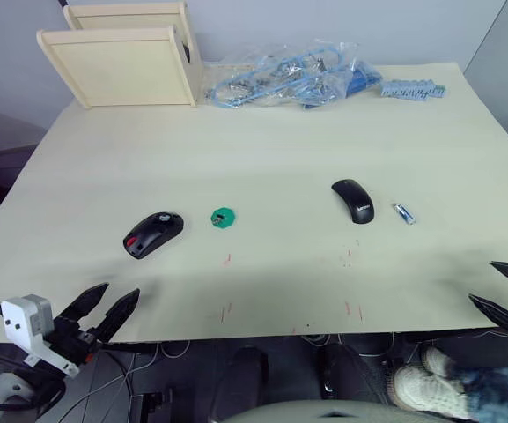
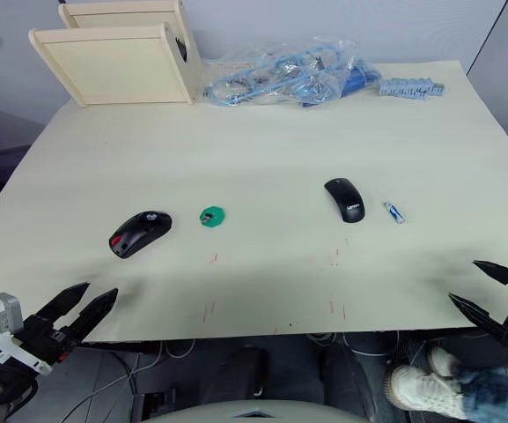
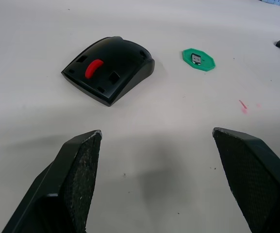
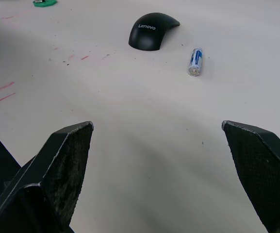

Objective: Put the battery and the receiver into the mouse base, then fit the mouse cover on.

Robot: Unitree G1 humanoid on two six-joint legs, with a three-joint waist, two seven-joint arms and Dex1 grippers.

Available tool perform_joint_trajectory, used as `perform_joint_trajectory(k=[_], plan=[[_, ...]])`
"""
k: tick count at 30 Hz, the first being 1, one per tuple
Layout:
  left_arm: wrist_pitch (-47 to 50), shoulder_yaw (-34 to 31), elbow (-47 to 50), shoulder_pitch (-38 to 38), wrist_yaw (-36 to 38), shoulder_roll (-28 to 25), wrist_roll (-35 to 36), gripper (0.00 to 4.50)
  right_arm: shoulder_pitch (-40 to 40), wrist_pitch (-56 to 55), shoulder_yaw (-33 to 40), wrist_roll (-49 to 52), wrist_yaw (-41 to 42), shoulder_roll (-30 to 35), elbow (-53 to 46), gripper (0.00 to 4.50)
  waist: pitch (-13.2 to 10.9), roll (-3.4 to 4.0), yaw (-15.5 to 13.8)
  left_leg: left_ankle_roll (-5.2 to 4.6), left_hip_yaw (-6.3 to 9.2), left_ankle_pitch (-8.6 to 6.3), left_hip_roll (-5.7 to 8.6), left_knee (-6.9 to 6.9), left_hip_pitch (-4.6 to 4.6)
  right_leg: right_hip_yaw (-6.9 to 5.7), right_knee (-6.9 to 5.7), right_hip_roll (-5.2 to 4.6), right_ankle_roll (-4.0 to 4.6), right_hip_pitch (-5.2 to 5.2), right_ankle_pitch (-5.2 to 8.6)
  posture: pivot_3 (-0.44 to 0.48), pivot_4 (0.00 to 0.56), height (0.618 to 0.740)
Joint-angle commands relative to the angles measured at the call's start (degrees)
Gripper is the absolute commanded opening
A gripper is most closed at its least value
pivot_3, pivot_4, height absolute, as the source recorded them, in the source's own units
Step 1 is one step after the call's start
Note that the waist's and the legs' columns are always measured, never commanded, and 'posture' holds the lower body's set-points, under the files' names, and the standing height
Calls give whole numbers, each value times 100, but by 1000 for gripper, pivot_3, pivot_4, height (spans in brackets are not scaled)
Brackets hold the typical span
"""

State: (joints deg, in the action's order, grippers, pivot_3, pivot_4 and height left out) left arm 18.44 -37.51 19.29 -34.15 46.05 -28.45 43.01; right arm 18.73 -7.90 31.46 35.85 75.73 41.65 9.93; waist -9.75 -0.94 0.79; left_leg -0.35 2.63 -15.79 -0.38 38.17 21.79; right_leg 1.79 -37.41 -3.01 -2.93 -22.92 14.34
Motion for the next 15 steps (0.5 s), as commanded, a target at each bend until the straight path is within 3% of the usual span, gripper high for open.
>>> perform_joint_trajectory(k=[1, 15], plan=[[-15, -193, -37, 30, 86, -148, 51, 3889, -70, 2, 87, 132, -73, -49, -380, 4500, 0, 0, 0, 0, 0, 0, 0, 0, 0, 0, 0, 0, 0, 0, 0, 0, 150, 740], [219, -305, -695, 882, 999, -1274, 223, 3889, -1145, 1053, -1022, 627, -313, -126, -2249, 4500, 1, 3, -1, 0, 9, 0, 1, 5, -3, -2, -19, 5, -21, -2, -13, 0, 150, 740]])
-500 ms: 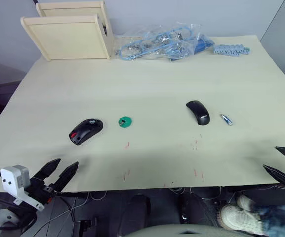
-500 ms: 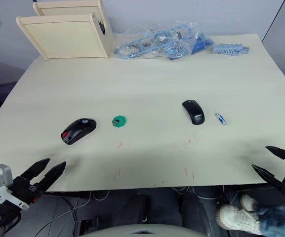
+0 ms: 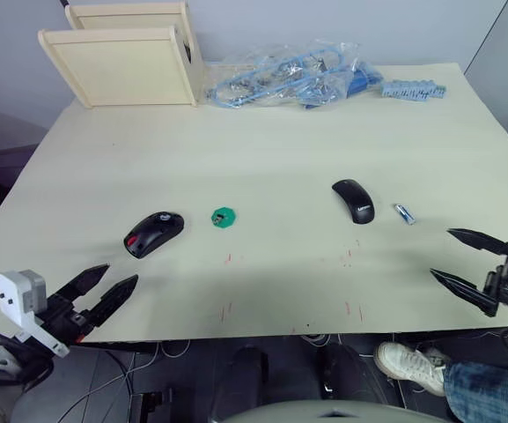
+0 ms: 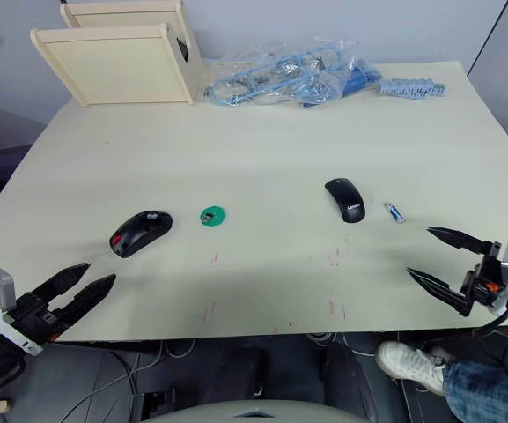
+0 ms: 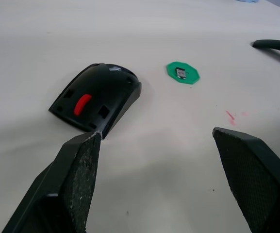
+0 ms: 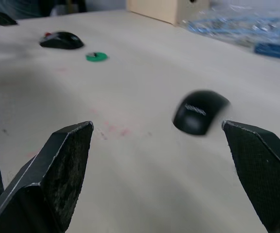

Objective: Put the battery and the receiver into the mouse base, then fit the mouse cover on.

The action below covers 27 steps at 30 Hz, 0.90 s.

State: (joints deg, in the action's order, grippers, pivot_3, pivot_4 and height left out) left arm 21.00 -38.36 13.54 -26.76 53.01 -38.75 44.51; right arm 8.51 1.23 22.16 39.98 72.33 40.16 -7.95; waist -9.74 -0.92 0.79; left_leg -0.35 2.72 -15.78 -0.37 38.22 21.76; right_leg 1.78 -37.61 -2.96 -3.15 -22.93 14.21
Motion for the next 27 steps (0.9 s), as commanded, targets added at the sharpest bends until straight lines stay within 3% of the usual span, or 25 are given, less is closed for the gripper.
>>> perform_joint_trajectory(k=[1, 4, 5, 13, 22, 27], plan=[[-28, -239, -197, 231, 398, -338, 97, 3889, -174, 214, -128, 271, -11, 18, -571, 4500, 0, 1, -2, 0, 2, 0, 0, 0, 0, -1, -1, 0, 0, 0, 0, 0, 150, 740], [49, -292, -437, 437, 633, -561, 151, 3889, -239, 381, -207, 357, -122, -4, -855, 4500, 0, 0, -3, 0, 5, 0, 0, 0, 3, -5, -1, -1, 0, -1, 0, 0, 150, 740], [19, -287, -542, 510, 714, -643, 99, 4455, -245, 421, -238, 362, -132, 4, -950, 4500, 0, 0, -2, 0, 8, 0, -1, 0, 3, -6, -2, -3, -1, -1, -1, 0, 150, 740], [-53, 218, -1977, 1652, 1597, -1601, -375, 4455, -172, 841, -253, 587, -270, 116, -1738, 4500, -1, 0, -7, 0, 13, 0, 3, 1, 5, -15, -7, 1, 1, -3, 0, 0, 150, 740], [-415, 1138, -3363, 2970, 2251, -1795, -1106, 4455, 500, 933, 60, 672, -509, 47, -2340, 4500, -1, -4, -4, 0, 15, 0, 4, 2, 7, -17, -10, 1, 0, -5, -1, 0, 150, 740], [-671, 1622, -3968, 3668, 2541, -1743, -1487, 4455, 1249, 684, 257, 544, -562, -237, -2609, 4500, 0, -9, -15, 0, 18, 0, 4, 2, 10, -20, -11, 3, 0, -6, -1, 0, 150, 740]])
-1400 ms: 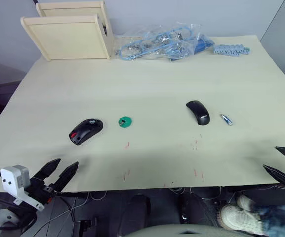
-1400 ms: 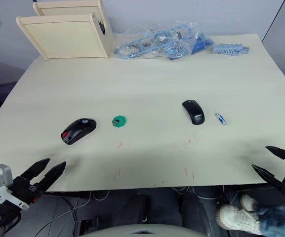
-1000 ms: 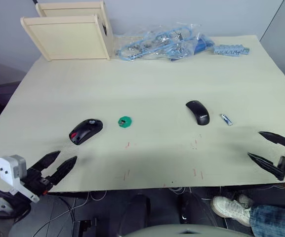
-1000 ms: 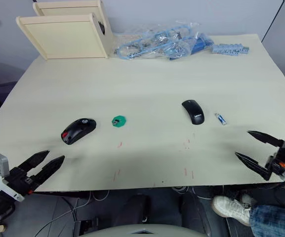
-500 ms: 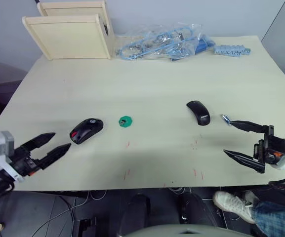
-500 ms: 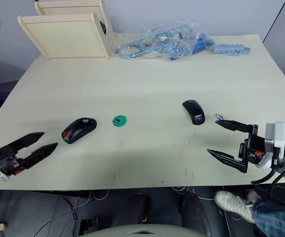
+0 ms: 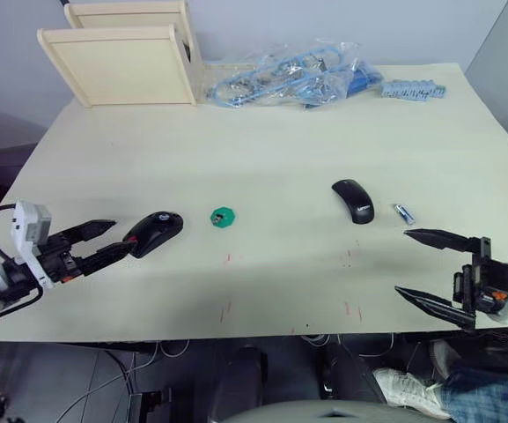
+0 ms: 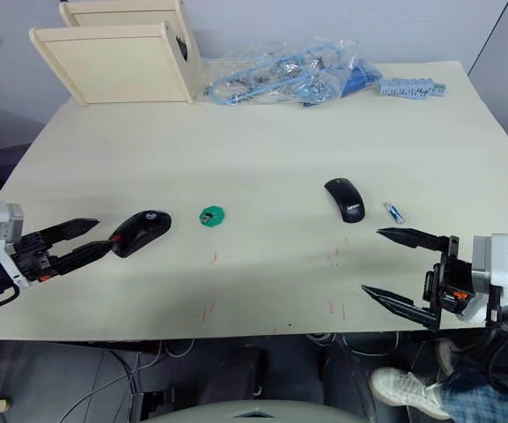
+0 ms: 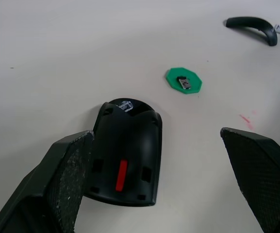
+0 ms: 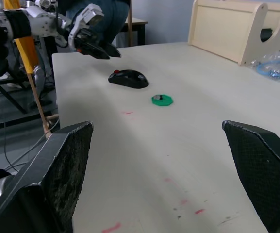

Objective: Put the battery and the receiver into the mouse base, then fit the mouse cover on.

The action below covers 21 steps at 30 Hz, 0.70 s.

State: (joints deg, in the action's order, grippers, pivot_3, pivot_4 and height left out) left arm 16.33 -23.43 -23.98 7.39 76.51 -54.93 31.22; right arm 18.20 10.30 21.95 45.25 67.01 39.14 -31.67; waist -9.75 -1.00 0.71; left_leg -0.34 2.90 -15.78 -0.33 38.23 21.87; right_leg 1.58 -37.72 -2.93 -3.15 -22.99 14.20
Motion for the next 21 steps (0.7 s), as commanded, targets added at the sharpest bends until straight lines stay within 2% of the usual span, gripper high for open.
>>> perform_joint_trajectory(k=[1, 11, 21], plan=[[-267, 197, -299, 329, 263, -128, -221, 4455, 401, -273, 307, 0, -37, -189, -264, 4500, 1, -2, -6, 0, 0, 0, 1, 1, 1, -1, 0, -1, 0, 0, 0, 0, 150, 740], [-728, 675, -1094, 1080, 483, -63, -752, 4455, 870, -494, 98, -194, -267, -565, -539, 4500, 3, -5, 4, 0, -2, 0, 0, 4, -1, 2, -8, 3, 0, -1, 0, 0, 150, 740], [-935, 1205, -1583, 1672, 190, 91, -1370, 4455, 960, -636, -4, -342, -450, -669, -637, 4500, 3, -7, 7, 0, 0, 0, 1, 6, -2, 2, -12, 4, 0, -1, 0, 0, 150, 740]])
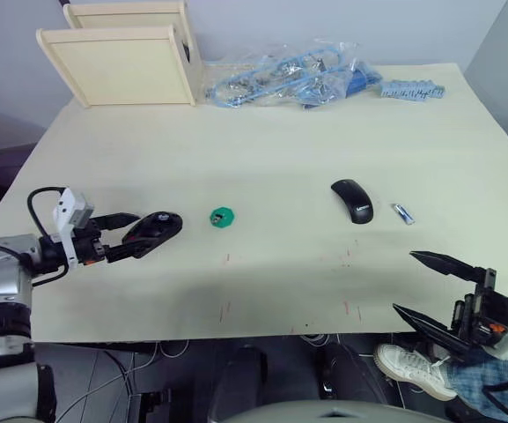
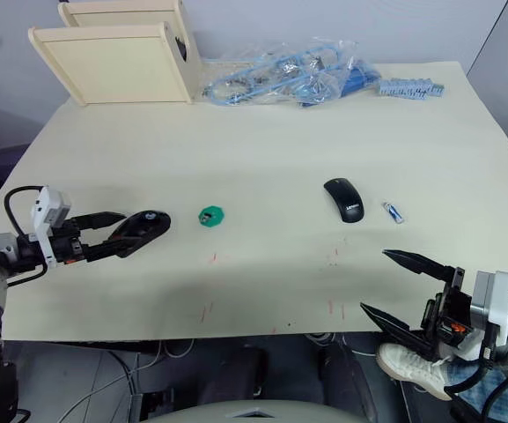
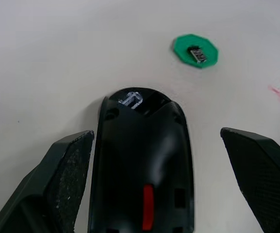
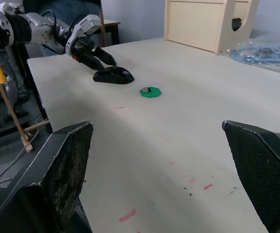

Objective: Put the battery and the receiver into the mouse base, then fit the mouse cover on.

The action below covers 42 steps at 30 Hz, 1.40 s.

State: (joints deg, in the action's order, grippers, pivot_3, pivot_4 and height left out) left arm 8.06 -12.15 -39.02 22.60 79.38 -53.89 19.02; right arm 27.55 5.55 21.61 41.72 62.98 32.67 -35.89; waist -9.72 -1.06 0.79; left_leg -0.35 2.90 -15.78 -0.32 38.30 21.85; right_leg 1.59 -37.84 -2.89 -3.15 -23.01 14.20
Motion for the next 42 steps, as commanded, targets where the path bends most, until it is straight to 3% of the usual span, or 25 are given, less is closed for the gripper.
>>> perform_joint_trajectory(k=[1, 21, 26, 29, 33, 42], plan=[[-125, 100, -108, 205, -113, 6, -180, 4455, 28, -173, 28, 8, -47, -20, -206, 4500, 0, -1, -1, 0, -1, 0, 1, 0, 0, 0, 0, 0, 0, 0, 0, 0, 150, 740], [-788, 392, -810, 611, -142, 122, -698, 4455, 0, -230, -50, -68, -140, 28, -176, 4500, 1, -2, -1, 0, 0, 0, 2, 2, 1, 0, -2, 0, 0, 0, 0, 0, 150, 740], [-855, 312, -882, 612, 1, 143, -617, 2978, -44, -194, -40, -69, -192, 60, -177, 4500, 1, 0, -2, 0, 0, 0, 2, 2, -1, 0, -4, 0, 0, 1, 0, 0, 150, 740], [-709, 154, -756, 519, 162, 47, -425, 2939, -27, -217, -26, -66, -171, 76, -150, 4500, 2, -2, -2, 0, 1, 0, 2, 2, 0, 0, -4, 0, 0, 0, 0, 0, 150, 740], [-462, -49, -225, 179, 482, -106, -113, 2939, -70, -245, -36, -89, -136, 92, -58, 4500, 1, -2, 16, 0, 1, 0, 1, 2, 1, 0, -4, -1, 0, 0, 0, 0, 150, 740], [765, -377, 2765, -1054, 563, -377, 720, 2939, -372, -331, -61, -135, 48, 164, 381, 4500, 0, -3, -1, 0, 1, 0, -10, 2, 2, 2, -2, -5, 0, 0, 0, 0, 150, 740]])
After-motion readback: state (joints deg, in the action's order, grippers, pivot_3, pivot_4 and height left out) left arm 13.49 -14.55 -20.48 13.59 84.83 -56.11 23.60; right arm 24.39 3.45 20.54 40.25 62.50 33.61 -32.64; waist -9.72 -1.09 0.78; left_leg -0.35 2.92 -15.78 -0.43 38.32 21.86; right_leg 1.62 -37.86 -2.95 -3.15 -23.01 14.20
